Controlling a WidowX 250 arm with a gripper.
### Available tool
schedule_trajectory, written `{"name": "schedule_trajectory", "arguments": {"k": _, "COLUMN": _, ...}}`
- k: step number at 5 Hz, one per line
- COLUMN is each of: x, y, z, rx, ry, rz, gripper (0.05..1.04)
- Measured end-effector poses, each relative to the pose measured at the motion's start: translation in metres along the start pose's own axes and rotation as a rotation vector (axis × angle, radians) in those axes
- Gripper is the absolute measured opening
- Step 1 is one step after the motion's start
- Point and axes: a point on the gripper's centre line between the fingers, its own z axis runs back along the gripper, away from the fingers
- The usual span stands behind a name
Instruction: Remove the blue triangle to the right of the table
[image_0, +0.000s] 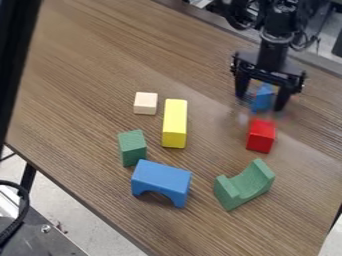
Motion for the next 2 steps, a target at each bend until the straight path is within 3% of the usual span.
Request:
{"name": "schedule_trajectory", "arguments": {"k": 1, "x": -0.002, "y": 0.005, "z": 0.045, "rx": -0.003, "ry": -0.071, "rz": 0.043, "gripper": 1.0}}
{"name": "schedule_trajectory", "arguments": {"k": 2, "x": -0.007, "y": 0.018, "z": 0.056, "rx": -0.002, "ry": -0.049, "rz": 0.084, "gripper": 1.0}}
